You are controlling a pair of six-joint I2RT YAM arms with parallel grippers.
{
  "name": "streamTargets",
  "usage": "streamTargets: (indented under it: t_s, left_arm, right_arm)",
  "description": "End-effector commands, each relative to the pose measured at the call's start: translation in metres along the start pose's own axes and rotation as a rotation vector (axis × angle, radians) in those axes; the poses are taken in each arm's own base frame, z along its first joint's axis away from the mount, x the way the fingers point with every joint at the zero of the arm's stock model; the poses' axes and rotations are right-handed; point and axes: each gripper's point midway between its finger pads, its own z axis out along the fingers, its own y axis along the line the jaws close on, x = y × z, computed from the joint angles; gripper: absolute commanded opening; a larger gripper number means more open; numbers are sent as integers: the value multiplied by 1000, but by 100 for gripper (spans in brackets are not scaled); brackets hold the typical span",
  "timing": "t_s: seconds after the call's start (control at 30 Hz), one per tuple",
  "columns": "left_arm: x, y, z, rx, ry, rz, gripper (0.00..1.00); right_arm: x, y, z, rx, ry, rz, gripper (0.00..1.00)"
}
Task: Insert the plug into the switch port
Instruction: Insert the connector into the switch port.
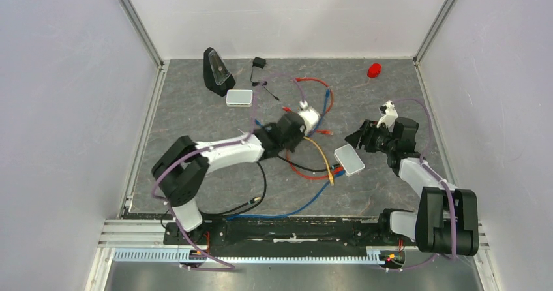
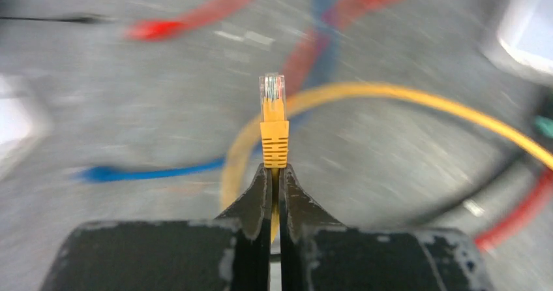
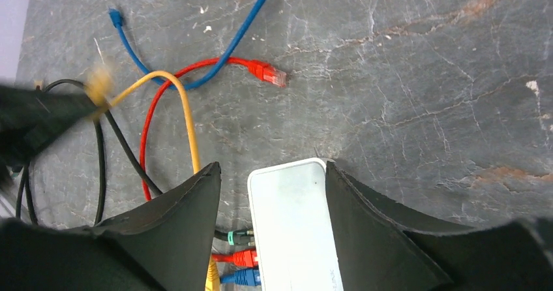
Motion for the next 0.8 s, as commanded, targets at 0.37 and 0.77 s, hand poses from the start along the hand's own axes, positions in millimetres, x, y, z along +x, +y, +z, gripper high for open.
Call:
streamTargets:
  t_s: [0.37, 0.77]
  left_arm:
    - [-37, 102, -66, -561, 27, 49, 2]
    - [-8, -62, 7, 86, -68, 79, 2]
  right_arm:
    - [-33, 10, -11, 4, -95, -76, 62]
    - [-16, -18, 3, 59, -17, -50, 63]
